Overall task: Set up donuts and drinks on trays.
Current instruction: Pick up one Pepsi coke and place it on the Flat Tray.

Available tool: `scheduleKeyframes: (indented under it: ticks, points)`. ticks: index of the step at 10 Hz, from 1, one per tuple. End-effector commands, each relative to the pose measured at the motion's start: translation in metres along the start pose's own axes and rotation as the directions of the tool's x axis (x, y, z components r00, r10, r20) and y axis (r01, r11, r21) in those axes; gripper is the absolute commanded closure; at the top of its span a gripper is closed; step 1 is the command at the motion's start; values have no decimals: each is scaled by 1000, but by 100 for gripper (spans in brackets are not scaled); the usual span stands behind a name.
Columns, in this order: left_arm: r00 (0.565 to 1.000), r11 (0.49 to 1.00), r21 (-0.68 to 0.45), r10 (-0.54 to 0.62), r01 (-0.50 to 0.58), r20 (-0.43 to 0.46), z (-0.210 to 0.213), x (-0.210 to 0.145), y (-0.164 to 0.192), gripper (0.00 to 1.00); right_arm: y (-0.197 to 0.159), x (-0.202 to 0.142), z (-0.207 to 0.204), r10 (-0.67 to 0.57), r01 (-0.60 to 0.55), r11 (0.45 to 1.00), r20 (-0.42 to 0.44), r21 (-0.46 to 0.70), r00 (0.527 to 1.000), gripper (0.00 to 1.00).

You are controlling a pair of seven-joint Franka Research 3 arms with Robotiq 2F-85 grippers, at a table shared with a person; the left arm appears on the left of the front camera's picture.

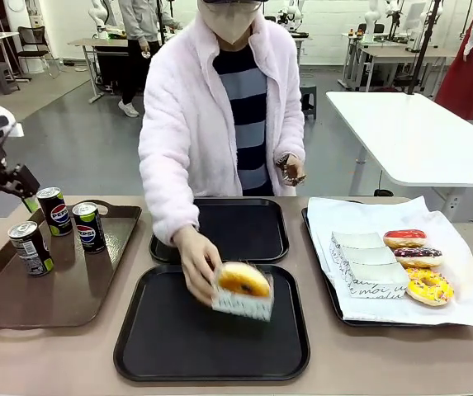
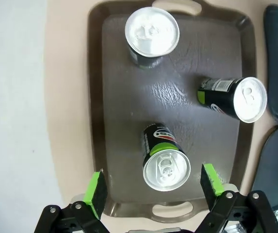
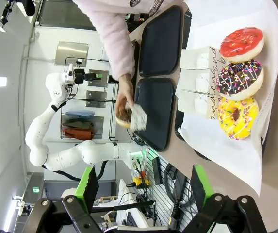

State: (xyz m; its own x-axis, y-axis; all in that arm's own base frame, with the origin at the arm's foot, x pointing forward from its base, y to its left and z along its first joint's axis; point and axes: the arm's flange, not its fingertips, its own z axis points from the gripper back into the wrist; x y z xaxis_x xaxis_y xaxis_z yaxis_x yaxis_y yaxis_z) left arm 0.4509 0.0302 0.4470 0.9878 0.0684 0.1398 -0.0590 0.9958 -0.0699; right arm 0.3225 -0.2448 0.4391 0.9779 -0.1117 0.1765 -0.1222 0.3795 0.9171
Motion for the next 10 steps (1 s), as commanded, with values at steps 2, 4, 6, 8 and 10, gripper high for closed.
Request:
scheduleKeyframes:
  ticks: [2, 4, 6, 8, 10]
  points:
    - [996, 999, 31, -32, 35, -81, -15, -3, -17, 0, -1, -1, -1, 1, -1, 1000, -2, -5, 1000, 0]
    - [994, 998, 40, -49, 53, -93, -27, -10, -24, 0, -1, -1, -1, 1, -1, 1000, -2, -5, 1000, 0]
    - [994, 996, 61, -54, 60, -97, -35, -14, -26, 0, -1, -1, -1, 1, -1, 1000, -2, -5, 1000, 0]
    - [994, 994, 55, -88, 91, -60, -41, -14, -24, 0, -1, -1, -1, 1, -1, 1000, -2, -5, 1000, 0]
    - [994, 994, 45, -95, 98, -55, -47, -12, -21, 0, -1, -1, -1, 1, -1, 1000, -2, -5, 1000, 0]
